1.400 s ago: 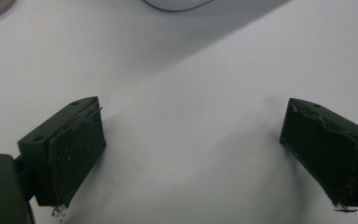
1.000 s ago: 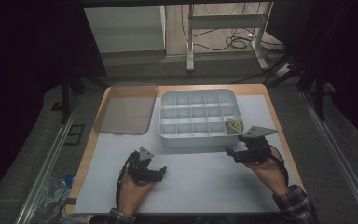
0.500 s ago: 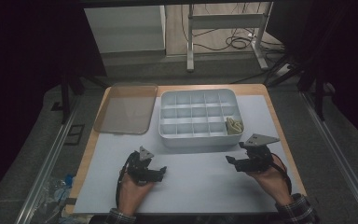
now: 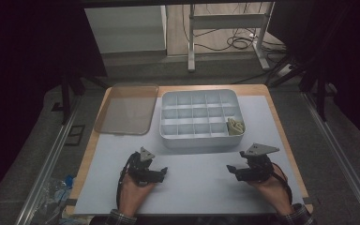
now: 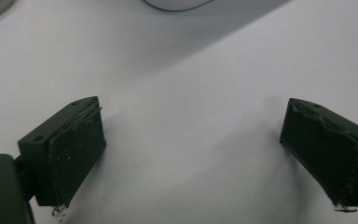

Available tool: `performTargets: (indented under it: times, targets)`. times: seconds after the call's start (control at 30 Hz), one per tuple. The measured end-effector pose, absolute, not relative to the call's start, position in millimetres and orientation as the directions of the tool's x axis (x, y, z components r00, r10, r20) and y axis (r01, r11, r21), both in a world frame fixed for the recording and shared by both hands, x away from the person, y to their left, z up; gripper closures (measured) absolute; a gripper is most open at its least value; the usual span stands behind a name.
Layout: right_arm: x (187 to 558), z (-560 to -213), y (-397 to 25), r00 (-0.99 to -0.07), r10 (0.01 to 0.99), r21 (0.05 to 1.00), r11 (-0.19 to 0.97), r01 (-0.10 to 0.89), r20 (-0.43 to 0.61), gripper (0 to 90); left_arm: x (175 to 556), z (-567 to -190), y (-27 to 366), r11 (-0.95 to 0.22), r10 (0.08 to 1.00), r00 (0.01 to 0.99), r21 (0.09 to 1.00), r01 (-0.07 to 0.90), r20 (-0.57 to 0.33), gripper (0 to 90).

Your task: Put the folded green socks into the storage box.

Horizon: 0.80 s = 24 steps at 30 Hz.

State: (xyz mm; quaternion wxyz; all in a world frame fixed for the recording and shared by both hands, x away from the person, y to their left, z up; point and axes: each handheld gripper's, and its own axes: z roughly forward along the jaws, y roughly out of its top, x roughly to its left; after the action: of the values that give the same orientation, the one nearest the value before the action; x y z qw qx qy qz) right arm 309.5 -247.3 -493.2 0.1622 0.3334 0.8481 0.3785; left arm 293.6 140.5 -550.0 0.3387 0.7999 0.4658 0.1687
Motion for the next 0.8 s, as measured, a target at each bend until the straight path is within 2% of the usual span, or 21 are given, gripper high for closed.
performTargets:
  times: [0.57,0.8]
  targets:
    - [304,-527,-250,-0.684,0.725,0.715,0.520,0.468,-0.080,23.9,294,-550,141,-0.337,0.859,0.509,0.700,0.630,-0.045,6.0]
    - [306,-531,-252,-0.676,0.735,0.721,0.494,0.485,-0.049,22.6,294,-550,141,-0.337,0.860,0.509,0.700,0.630,-0.044,6.0]
